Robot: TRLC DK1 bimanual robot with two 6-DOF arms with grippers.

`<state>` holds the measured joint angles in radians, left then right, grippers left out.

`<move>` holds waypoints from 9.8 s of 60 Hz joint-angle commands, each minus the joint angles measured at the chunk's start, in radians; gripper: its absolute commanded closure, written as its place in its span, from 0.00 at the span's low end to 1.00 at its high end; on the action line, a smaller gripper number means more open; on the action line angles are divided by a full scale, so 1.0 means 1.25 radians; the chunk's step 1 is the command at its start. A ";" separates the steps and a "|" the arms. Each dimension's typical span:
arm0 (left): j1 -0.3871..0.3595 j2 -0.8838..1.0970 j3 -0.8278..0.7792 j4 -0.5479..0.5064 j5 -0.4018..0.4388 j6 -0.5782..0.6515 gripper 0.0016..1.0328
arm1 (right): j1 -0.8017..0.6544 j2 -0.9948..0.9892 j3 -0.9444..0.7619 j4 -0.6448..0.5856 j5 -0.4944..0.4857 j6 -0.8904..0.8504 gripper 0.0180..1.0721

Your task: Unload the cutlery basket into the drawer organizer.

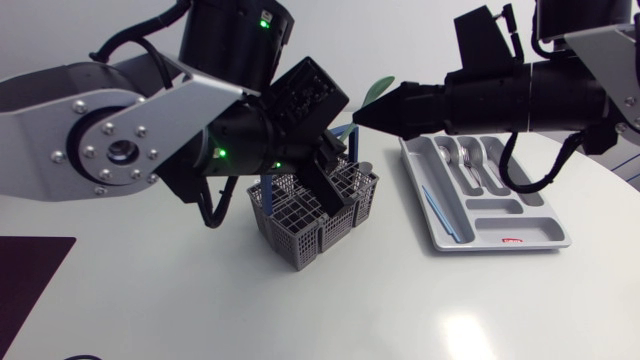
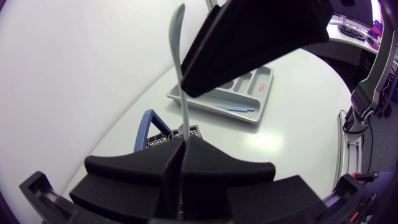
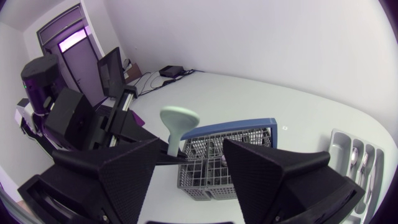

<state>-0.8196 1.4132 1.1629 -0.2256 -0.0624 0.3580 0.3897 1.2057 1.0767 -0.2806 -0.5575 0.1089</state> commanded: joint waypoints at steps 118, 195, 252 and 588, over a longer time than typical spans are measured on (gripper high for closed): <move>0.062 0.006 0.032 0.015 0.022 -0.105 0.30 | -0.039 0.056 0.014 0.058 -0.073 0.012 0.93; 0.122 -0.027 -0.041 -0.078 0.099 -0.025 0.22 | -0.599 0.228 -0.023 -0.368 0.095 -1.253 0.93; 0.113 -0.011 -0.046 -0.125 0.184 0.078 0.16 | -0.529 0.396 -0.227 0.120 0.435 -1.438 0.87; -0.095 0.211 0.077 0.109 -0.285 0.446 0.06 | -0.088 -0.252 -0.459 0.103 0.181 -0.552 0.10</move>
<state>-0.9447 1.7241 1.2144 -0.0559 -0.4362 0.9543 0.2668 0.8726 0.5213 -0.1596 -0.3355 -0.6083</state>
